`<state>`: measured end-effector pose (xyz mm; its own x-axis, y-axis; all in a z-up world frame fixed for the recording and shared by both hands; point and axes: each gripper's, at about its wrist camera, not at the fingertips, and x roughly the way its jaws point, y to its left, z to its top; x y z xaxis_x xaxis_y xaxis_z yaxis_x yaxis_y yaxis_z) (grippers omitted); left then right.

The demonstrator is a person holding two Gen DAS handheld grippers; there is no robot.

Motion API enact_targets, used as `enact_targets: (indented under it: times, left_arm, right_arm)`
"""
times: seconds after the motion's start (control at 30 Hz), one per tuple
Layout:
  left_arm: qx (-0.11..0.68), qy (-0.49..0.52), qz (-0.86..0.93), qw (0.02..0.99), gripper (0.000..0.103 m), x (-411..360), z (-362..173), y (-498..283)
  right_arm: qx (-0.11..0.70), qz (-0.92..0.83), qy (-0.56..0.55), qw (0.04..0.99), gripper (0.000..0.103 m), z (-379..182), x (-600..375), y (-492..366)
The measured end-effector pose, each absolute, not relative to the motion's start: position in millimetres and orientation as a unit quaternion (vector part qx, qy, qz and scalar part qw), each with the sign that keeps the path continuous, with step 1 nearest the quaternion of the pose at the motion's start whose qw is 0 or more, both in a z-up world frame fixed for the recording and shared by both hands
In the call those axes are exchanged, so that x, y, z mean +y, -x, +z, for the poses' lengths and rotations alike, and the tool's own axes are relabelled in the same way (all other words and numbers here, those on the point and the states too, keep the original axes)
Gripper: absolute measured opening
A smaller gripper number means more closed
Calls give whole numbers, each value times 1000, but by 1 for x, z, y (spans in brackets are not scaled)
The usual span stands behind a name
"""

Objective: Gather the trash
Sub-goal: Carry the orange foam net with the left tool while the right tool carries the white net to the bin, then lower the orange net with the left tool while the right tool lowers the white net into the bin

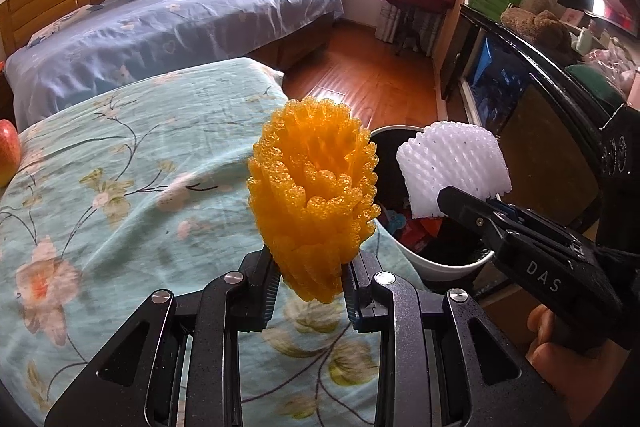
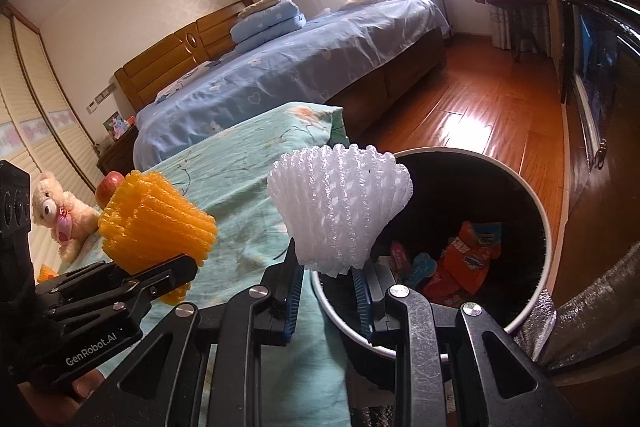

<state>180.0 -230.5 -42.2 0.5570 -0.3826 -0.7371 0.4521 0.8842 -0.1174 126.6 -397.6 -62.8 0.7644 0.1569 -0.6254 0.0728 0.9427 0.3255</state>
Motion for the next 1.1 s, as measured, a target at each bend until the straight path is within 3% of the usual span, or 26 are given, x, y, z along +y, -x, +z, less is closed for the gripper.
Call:
enact_targets:
  times: [1.1]
  left_arm:
    - [409,-73,-270,868,25,-282,-42,-183]
  right_arm:
    - [347,-15,-176,921,24,-72,-444,-121]
